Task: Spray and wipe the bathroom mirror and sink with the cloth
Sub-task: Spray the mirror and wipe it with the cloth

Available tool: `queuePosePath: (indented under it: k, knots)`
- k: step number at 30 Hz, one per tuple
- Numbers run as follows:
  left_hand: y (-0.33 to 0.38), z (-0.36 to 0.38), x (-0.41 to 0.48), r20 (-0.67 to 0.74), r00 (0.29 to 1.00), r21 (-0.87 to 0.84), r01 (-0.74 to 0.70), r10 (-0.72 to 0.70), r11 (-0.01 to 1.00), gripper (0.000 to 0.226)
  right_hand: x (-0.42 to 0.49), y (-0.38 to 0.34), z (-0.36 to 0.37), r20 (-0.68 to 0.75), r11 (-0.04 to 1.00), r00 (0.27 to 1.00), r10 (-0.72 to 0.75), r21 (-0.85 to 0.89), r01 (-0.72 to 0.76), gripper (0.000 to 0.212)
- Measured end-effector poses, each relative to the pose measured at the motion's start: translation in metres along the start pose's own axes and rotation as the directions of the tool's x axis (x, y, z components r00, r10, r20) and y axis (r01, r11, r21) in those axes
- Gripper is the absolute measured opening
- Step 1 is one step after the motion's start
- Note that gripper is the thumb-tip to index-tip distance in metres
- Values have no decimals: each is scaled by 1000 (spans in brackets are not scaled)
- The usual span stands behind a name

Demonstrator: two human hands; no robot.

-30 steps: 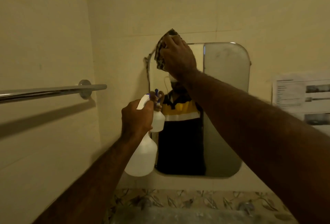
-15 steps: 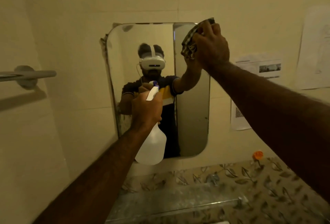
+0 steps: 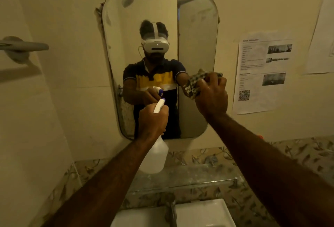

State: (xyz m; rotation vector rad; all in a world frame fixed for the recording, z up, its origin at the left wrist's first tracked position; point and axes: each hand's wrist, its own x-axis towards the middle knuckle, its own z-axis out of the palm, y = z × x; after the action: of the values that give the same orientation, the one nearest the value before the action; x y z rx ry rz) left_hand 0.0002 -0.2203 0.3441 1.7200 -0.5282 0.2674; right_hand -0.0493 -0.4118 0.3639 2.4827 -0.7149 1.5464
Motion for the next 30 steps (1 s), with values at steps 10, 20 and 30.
queuePosePath:
  k: [10, 20, 30]
  knots:
    - [-52, -15, -11, 31, 993, 37, 111, -112, 993, 23, -98, -7, 34, 241, 940, 928, 286, 120, -321, 20]
    - [-81, -46, -2, -85, 979, 78, 192, -185, 978, 29, -128, -90, 47, 390, 664, 699, 600, 245, -707, 36]
    - [-104, -111, 15, -202, 957, 133, 236, -207, 963, 21, -133, -191, 67, 442, 584, 636, 632, 268, -766, 52]
